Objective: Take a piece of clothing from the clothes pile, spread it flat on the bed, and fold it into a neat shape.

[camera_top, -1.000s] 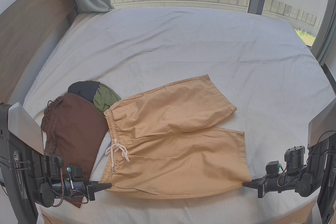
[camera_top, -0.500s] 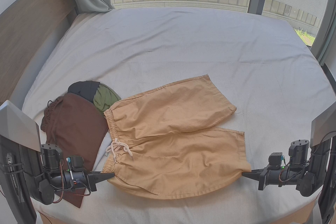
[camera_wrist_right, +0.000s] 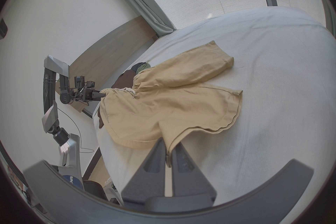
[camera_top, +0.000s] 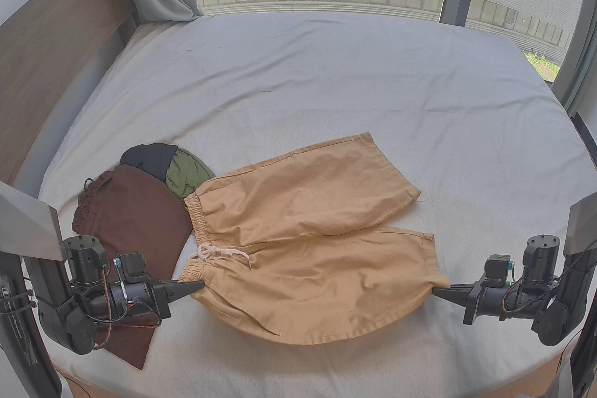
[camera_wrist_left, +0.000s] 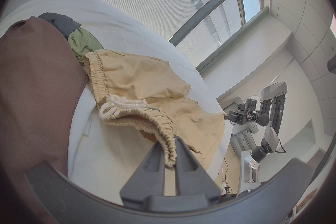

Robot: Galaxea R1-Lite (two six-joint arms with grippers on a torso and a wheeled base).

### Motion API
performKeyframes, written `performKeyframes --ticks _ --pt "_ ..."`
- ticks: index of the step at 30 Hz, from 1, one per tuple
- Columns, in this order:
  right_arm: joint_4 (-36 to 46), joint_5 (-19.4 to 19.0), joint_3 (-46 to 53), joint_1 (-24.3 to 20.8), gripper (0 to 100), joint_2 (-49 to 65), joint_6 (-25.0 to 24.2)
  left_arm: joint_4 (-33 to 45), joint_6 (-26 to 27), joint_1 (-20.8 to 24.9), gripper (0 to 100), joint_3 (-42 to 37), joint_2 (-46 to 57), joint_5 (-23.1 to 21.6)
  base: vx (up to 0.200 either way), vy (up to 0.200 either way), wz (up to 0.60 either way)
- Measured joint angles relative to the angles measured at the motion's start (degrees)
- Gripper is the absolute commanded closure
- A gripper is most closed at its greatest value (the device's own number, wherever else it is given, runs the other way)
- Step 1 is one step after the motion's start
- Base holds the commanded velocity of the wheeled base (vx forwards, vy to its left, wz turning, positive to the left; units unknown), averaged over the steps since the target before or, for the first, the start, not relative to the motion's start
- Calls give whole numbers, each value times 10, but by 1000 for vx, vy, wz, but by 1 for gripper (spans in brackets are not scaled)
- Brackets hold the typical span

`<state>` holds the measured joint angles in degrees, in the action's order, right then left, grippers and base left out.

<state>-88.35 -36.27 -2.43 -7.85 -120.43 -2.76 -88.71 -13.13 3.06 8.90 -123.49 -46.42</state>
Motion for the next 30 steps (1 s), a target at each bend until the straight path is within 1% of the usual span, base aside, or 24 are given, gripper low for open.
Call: performKeyframes --ticks 5,12,21,24,28,30 --pt "0 0 -1 0 100 13 -4 0 -4 0 100 7 4 0 0 0 0" --pt "0 -1 -1 -3 100 43 -29 0 -41 -4 100 19 13 6 0 0 0" --pt "1 -8 -7 -4 100 70 -41 0 -52 -5 100 25 22 6 0 0 0" --pt "1 -8 -10 -4 100 79 -48 0 -74 -5 100 27 29 6 0 0 0" --pt "1 -8 -17 -7 100 92 -68 0 -118 -4 100 29 46 6 0 0 0" --pt "0 -7 -23 -8 100 99 -81 0 -125 -3 100 31 54 6 0 0 0"
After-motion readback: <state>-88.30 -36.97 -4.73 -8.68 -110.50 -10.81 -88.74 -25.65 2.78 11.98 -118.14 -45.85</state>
